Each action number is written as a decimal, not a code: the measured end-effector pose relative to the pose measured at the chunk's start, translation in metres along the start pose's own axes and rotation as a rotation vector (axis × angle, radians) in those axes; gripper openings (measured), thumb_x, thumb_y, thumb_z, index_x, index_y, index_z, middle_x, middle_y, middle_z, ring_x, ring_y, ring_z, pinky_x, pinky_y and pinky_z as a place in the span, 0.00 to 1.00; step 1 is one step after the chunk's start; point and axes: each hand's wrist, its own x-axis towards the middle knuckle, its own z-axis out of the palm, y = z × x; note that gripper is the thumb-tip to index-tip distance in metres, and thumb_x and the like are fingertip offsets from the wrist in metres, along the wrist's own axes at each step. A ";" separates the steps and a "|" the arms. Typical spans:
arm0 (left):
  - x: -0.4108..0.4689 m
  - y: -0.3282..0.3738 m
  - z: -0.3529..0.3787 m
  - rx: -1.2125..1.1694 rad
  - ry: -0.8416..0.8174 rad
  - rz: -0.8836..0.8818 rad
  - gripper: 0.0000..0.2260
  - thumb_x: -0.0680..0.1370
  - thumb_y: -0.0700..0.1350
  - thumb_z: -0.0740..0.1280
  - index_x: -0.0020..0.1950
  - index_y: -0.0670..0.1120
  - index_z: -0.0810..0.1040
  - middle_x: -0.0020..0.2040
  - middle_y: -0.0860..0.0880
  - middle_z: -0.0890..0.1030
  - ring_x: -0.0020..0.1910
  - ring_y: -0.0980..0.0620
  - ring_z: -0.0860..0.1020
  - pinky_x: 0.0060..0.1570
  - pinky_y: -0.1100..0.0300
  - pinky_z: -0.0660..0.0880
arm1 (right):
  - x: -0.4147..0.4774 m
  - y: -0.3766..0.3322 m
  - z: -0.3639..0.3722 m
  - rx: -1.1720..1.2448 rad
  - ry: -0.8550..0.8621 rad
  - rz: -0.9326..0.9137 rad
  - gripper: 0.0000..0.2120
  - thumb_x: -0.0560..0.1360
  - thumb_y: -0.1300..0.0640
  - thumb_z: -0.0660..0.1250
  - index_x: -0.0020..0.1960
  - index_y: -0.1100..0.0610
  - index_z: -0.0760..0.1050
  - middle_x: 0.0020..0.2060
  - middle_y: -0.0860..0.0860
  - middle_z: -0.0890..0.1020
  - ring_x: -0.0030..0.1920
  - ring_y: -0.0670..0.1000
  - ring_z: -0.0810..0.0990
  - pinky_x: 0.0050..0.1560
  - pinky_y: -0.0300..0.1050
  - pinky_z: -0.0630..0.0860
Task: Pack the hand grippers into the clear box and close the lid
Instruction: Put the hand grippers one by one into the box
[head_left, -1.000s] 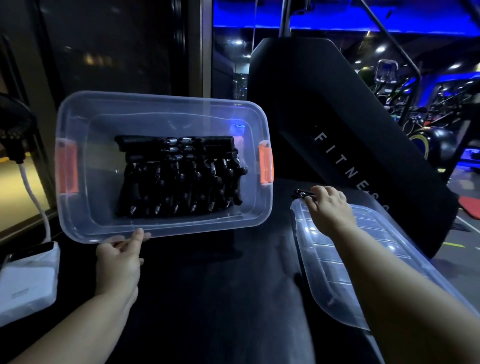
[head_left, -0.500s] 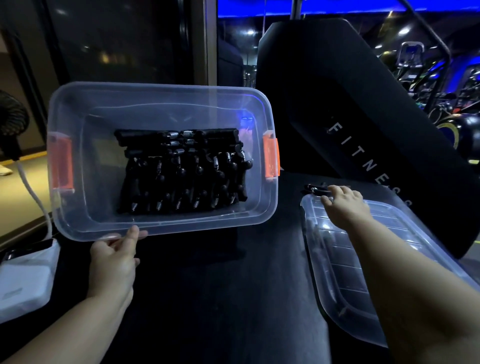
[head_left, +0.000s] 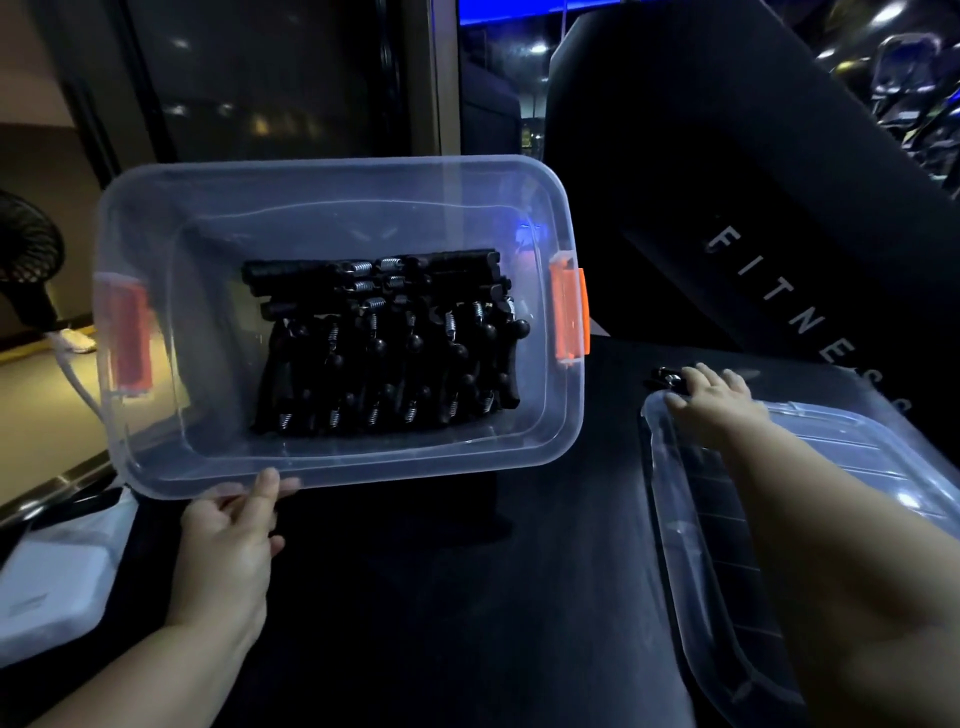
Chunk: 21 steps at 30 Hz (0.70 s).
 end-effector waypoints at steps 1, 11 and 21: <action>0.000 0.000 0.000 0.001 0.002 0.000 0.20 0.80 0.50 0.63 0.64 0.37 0.68 0.44 0.53 0.82 0.38 0.59 0.73 0.38 0.59 0.68 | 0.004 0.001 0.002 0.000 -0.010 -0.003 0.28 0.79 0.40 0.52 0.77 0.46 0.53 0.78 0.43 0.51 0.77 0.51 0.45 0.71 0.57 0.55; -0.002 0.002 0.002 -0.005 0.017 0.010 0.11 0.80 0.49 0.62 0.58 0.43 0.68 0.44 0.52 0.82 0.37 0.59 0.72 0.37 0.59 0.68 | 0.006 -0.001 0.009 0.044 0.020 -0.007 0.30 0.76 0.37 0.55 0.75 0.48 0.59 0.72 0.54 0.64 0.75 0.56 0.52 0.71 0.57 0.59; -0.005 0.006 0.004 -0.019 0.010 0.017 0.10 0.80 0.49 0.63 0.55 0.44 0.68 0.42 0.52 0.82 0.38 0.59 0.74 0.36 0.60 0.68 | -0.018 0.006 0.000 -0.066 0.026 0.013 0.28 0.76 0.35 0.54 0.69 0.51 0.66 0.60 0.61 0.76 0.64 0.62 0.67 0.64 0.55 0.66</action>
